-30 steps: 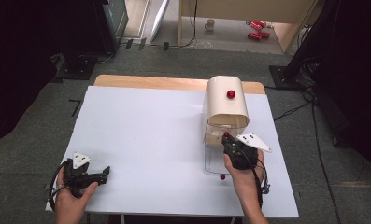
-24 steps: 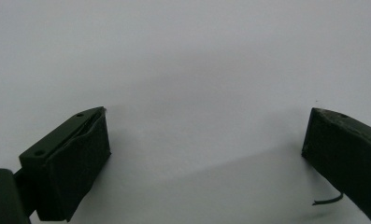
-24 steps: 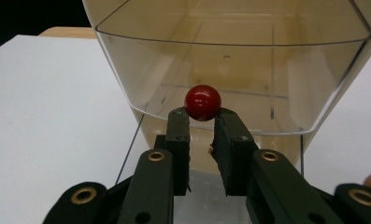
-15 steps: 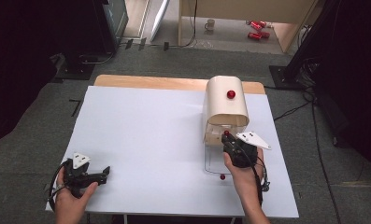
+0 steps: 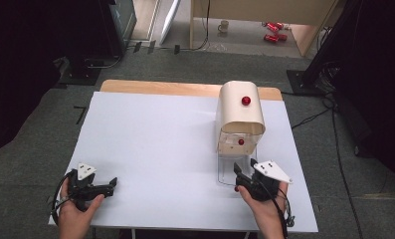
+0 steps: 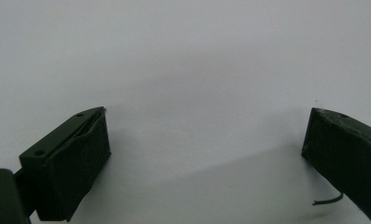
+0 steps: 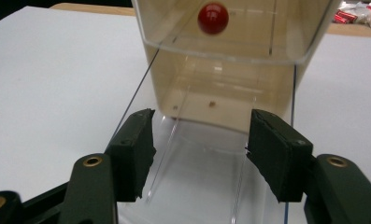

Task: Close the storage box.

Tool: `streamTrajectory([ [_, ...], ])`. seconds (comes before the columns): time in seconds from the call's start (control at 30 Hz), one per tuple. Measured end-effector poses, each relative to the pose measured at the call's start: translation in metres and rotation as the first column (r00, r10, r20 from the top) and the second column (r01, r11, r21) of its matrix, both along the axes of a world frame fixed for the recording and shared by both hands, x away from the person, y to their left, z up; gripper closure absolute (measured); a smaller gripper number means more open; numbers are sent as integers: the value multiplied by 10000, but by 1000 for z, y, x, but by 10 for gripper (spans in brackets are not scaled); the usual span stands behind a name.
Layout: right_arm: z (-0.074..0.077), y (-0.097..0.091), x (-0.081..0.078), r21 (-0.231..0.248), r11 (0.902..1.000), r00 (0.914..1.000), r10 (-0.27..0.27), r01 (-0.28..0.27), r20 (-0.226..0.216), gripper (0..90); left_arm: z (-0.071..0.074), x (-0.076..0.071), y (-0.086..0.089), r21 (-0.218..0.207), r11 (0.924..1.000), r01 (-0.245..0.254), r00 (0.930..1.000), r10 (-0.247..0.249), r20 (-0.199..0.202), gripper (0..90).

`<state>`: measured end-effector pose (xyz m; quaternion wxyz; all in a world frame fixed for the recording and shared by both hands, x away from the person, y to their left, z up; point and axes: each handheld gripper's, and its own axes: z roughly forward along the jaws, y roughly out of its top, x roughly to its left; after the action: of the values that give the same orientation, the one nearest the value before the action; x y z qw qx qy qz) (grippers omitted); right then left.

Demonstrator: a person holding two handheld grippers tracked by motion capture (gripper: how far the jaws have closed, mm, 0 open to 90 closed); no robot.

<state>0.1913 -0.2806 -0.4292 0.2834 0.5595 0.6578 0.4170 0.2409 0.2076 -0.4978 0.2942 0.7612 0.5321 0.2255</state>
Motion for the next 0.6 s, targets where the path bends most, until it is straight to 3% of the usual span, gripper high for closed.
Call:
streamTrajectory([
  [0.07, -8, 1, -14, 44, 10000, 9999, 39, -38, -121, 405, 0, 0, 0, -1, 10000, -6, 10000, 6, -1, 10],
  [0.23, -18, 2, -32, 32, 10000, 9997, -24, 25, -228, 412, 0, 0, 0, 1, 10000, -1, 10000, 1, -9, 10],
  [0.4, -29, 0, -43, 177, 9996, 9994, -202, 207, -288, 441, 0, 0, 0, -1, 10000, -2, 10000, 2, 0, 10],
  [0.43, -32, -1, -47, 224, 9992, 9988, -326, 335, -355, 484, 0, 0, 0, -4, 10000, -2, 10000, 2, 3, 10],
  [0.6, -34, -2, -51, 419, 9980, 9985, -472, 482, -264, 521, 0, 0, 0, 2, 10000, 2, 10000, -2, -2, 10],
])
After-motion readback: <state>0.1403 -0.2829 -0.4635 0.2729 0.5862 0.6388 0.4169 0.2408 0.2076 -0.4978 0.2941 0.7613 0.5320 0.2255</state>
